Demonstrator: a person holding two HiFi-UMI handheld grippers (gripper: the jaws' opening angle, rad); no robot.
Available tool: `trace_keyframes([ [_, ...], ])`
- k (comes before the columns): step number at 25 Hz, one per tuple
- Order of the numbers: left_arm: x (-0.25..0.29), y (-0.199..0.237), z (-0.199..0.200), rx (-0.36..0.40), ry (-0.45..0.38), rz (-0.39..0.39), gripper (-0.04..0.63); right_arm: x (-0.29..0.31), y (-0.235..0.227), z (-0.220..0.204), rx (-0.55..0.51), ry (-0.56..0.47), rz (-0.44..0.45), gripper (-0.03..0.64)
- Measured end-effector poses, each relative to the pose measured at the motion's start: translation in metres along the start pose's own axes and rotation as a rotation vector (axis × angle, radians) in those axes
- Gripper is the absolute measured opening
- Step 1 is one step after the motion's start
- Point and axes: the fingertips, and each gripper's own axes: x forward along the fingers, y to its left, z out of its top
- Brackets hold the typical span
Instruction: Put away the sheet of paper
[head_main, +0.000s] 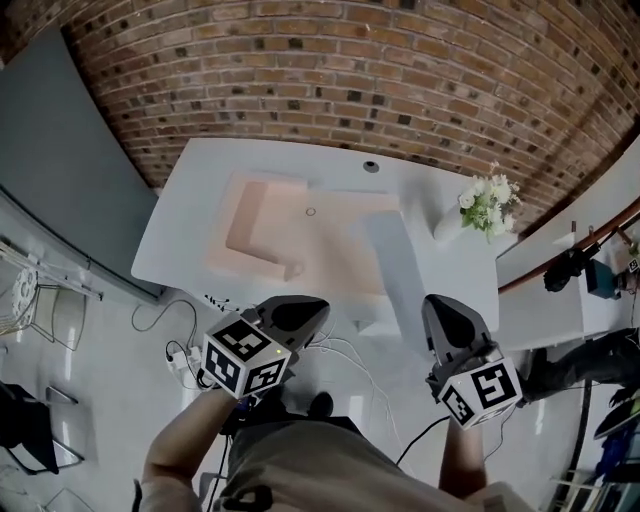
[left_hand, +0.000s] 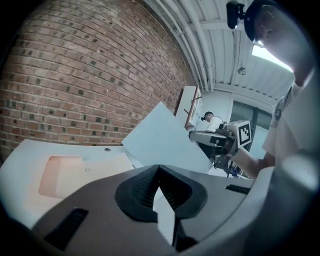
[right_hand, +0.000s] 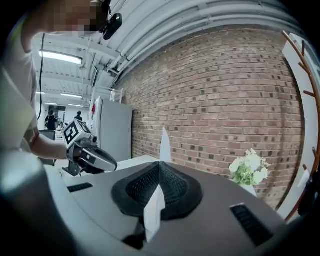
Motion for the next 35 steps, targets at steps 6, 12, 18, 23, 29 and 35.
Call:
trace_keyframes([
  [6, -0.032, 0.049, -0.016, -0.040, -0.021, 0.037, 0.014, 0.037, 0.012, 0.010, -0.009, 0.021, -0.027, 0.023],
  [12, -0.054, 0.100, -0.012, -0.123, -0.061, 0.002, 0.014, 0.074, 0.022, 0.023, 0.010, 0.067, -0.114, 0.023],
  [18, -0.075, 0.139, -0.019, -0.171, -0.077, -0.049, 0.014, 0.116, 0.042, 0.021, 0.031, 0.107, -0.146, 0.023],
  [23, -0.087, 0.164, -0.022, -0.188, -0.076, -0.064, 0.014, 0.140, 0.051, 0.024, 0.096, 0.115, -0.157, 0.023],
  [29, -0.093, 0.177, -0.027, -0.212, -0.070, -0.054, 0.014, 0.160, 0.044, 0.027, 0.173, 0.103, -0.152, 0.023],
  [35, -0.092, 0.185, -0.026, -0.221, -0.069, -0.004, 0.014, 0.181, 0.028, 0.027, 0.275, 0.062, -0.087, 0.023],
])
